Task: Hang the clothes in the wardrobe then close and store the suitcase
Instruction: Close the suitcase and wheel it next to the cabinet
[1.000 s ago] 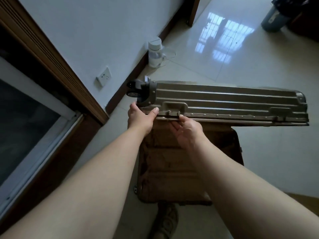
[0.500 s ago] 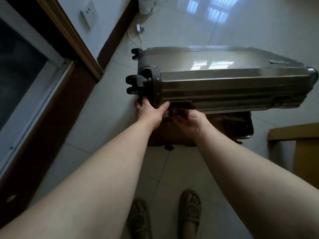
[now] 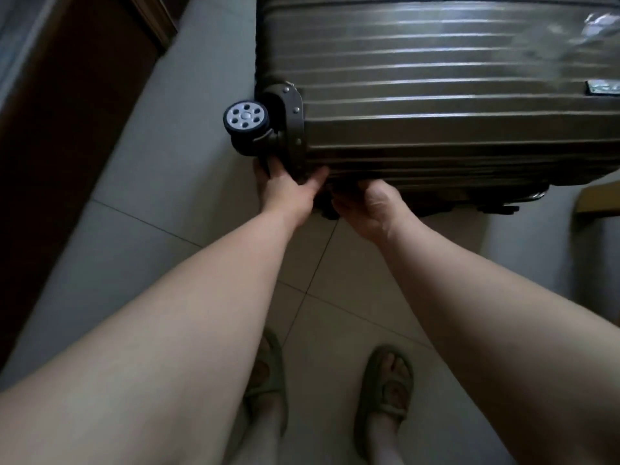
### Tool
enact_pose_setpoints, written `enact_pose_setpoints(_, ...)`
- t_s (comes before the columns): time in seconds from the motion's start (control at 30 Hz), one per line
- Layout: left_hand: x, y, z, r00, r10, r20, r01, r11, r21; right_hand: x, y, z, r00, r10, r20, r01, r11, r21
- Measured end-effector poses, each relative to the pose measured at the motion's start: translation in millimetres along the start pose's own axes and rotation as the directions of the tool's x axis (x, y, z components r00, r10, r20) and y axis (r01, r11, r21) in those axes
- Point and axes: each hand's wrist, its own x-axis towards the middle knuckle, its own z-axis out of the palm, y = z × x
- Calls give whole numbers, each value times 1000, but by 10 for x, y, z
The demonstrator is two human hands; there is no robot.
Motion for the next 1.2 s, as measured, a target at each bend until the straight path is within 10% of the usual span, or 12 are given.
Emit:
enact_pose_setpoints(0.9, -171, -361, 836, 941, -311, 133, 311, 950, 22, 400, 109, -916, 988, -127, -87, 85, 923, -376)
enact_pose_setpoints(1.2, -233, -105, 1851, 935, -86, 344, 60, 994, 86, 654, -63, -1876, 928, -292, -229, 213, 924, -317)
